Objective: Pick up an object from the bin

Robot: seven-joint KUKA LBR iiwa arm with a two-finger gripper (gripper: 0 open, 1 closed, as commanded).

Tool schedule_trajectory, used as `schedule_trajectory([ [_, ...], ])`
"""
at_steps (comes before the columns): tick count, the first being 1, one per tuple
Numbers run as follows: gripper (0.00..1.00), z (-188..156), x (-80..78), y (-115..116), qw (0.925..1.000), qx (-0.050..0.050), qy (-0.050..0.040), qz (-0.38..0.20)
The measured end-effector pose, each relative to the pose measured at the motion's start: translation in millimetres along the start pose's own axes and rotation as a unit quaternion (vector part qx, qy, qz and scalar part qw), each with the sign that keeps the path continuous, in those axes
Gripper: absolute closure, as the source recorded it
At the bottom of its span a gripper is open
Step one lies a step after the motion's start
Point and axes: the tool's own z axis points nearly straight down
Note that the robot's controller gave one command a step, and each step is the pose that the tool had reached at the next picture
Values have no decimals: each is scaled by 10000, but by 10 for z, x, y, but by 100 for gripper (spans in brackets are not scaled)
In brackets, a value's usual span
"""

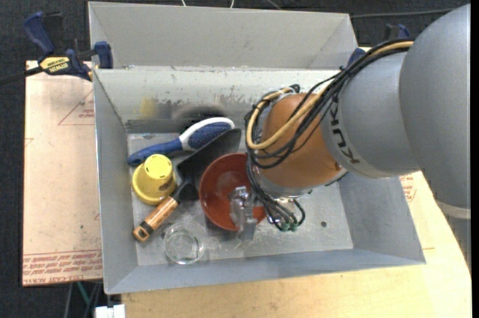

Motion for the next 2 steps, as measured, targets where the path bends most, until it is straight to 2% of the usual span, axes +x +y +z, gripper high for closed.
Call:
schedule_trajectory([
  [1,100,172,-46,-916,9938,11,-7,-1114],
  [2,100,173,-63,-161,10000,-29,-5,-58],
])
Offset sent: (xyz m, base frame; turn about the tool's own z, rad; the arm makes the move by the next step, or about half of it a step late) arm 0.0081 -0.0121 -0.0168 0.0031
